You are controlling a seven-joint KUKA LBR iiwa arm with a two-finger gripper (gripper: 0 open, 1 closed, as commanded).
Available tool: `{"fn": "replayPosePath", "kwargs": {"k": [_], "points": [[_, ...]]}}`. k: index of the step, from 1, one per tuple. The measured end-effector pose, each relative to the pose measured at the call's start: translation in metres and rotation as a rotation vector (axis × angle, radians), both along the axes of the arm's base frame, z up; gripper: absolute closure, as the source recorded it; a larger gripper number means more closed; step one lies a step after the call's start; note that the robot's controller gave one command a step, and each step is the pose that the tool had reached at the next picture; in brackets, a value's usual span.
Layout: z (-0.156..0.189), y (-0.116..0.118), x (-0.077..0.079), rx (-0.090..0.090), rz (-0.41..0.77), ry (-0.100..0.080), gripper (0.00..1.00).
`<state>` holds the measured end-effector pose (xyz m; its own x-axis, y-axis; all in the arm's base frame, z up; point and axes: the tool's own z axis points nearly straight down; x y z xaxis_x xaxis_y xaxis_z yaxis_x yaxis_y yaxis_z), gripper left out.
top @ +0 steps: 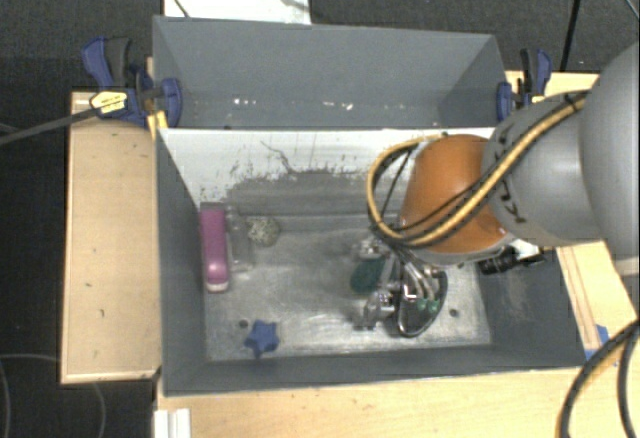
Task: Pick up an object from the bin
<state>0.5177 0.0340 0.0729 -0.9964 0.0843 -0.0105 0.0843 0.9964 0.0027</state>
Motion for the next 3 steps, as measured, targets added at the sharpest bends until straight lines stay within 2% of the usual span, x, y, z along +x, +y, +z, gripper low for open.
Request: {"fn": "replayPosePath", "kwargs": {"k": [1, 2, 3], "points": [[-0.001, -0.042, -0.038, -0.001, -0.005, 0.001, 0.0], [-0.001, -0.08, -0.033, -0.001, -0.032, 0.002, 0.0], [0.0, -0.078, -0.032, -0.001, -0.032, 0.0, 1.0]]}}
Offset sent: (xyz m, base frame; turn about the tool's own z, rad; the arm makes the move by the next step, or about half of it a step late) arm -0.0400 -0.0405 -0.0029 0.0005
